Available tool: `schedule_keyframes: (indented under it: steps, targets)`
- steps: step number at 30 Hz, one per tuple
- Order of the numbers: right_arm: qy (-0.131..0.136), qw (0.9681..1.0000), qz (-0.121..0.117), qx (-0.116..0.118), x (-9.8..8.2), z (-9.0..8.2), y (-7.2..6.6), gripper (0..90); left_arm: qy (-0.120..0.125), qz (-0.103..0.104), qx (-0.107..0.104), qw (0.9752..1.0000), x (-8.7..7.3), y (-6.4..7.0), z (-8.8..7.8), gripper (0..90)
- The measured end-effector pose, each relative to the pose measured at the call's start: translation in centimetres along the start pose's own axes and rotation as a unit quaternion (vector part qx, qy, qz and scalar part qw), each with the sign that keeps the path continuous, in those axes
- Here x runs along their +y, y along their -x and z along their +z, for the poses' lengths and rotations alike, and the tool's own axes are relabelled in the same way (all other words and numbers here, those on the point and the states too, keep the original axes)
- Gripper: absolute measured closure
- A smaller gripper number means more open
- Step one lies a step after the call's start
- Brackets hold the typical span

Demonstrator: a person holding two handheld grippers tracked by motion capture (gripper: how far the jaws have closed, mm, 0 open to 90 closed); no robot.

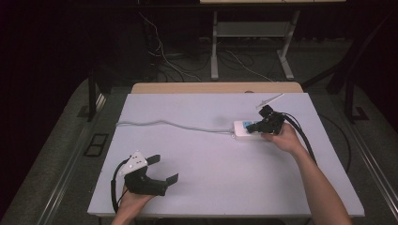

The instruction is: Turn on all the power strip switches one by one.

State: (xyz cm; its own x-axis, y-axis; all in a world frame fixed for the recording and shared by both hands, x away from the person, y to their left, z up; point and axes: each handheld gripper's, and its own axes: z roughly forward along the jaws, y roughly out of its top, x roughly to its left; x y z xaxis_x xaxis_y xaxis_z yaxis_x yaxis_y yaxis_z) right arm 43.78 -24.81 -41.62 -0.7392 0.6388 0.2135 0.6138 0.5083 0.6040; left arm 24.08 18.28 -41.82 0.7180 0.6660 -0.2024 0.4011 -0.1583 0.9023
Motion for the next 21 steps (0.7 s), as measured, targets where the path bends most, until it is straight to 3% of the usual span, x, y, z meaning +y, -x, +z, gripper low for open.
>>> schedule_keyframes:
  steps: [21]
  targets:
    - [0.002,0.9999,0.013,-0.003,-0.18,0.18,0.00,90.0,0.002,0.000,0.000,1.0000,0.04,0.06,-0.08,0.0]
